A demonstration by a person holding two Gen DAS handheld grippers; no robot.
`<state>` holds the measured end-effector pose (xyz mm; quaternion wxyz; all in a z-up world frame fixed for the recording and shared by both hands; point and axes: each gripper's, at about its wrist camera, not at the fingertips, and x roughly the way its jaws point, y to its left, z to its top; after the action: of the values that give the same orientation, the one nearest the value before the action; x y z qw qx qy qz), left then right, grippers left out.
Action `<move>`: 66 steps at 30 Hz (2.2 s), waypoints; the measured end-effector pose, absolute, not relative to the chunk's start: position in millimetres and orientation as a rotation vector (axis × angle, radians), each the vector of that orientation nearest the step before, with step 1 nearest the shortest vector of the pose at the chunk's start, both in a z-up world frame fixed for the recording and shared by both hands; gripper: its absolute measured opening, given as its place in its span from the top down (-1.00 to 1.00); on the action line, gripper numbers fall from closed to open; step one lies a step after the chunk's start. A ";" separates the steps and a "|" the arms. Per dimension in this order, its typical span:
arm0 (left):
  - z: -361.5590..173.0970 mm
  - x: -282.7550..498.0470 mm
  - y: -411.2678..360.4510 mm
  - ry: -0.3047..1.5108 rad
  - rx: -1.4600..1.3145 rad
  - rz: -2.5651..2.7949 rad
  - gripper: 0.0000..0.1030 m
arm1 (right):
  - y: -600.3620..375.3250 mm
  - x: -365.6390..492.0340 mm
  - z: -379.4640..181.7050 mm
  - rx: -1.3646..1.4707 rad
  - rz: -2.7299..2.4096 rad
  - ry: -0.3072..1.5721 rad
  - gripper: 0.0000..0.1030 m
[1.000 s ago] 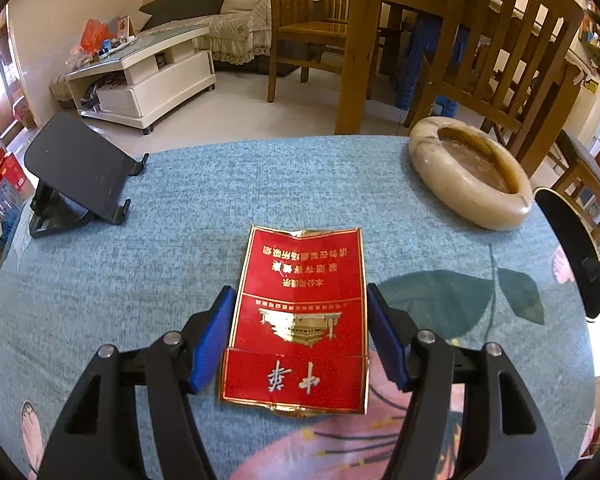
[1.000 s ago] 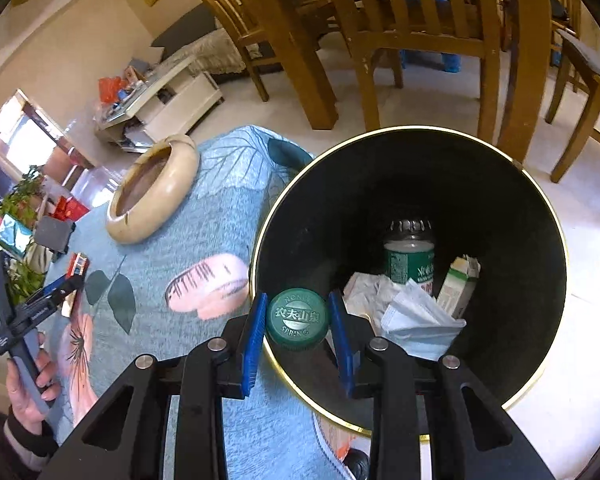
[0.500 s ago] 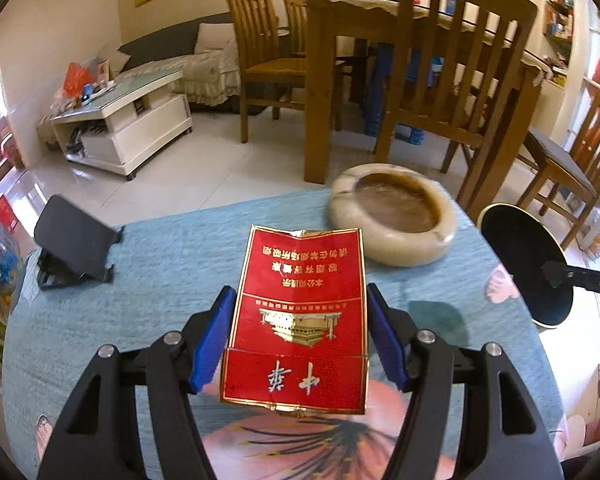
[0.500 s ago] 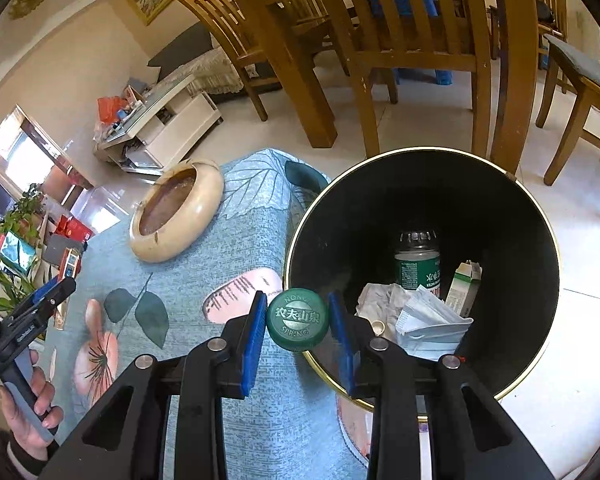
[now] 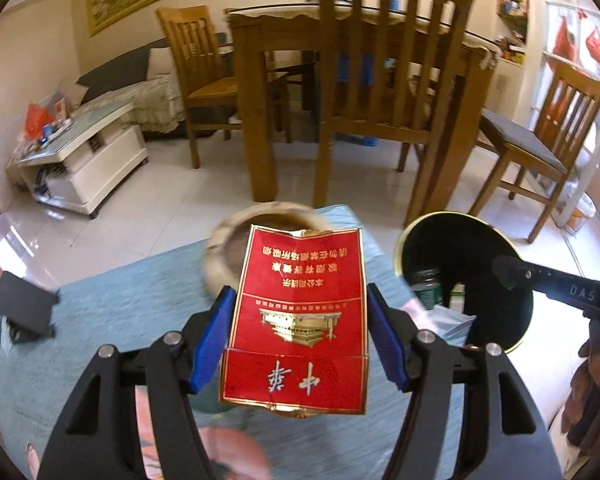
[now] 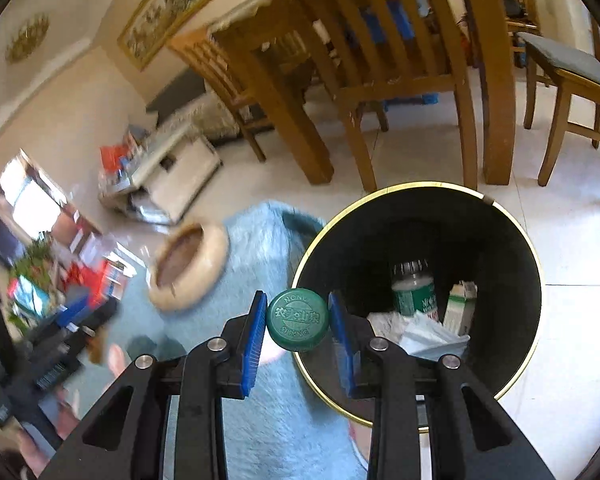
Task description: Collect trash
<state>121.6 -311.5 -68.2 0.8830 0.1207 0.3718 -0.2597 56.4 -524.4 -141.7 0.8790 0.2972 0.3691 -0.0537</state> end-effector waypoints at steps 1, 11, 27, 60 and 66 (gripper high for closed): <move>-69.1 119.8 -320.3 0.775 0.258 -0.549 -0.26 | -524.5 54.1 -141.0 0.614 -0.125 0.753 0.38; -81.8 104.2 -373.0 0.776 0.319 -0.623 -0.26 | -554.7 25.9 -141.4 0.520 -0.266 0.694 0.35; -90.6 88.7 -409.9 0.761 0.376 -0.687 -0.26 | -573.4 20.9 -145.1 0.516 -0.351 0.666 -0.33; -33.5 60.8 -275.8 0.676 0.269 -0.325 -0.93 | -490.1 29.4 -99.6 0.404 -0.430 0.634 -0.93; 18.4 36.2 -145.5 0.594 0.209 -0.061 -0.93 | -356.8 21.8 -37.7 0.300 -0.253 0.525 -0.93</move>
<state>36.2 -145.5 18.4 0.9503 0.1030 0.2922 -0.0301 21.8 -356.8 -37.7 0.9468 0.1472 0.2579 -0.1241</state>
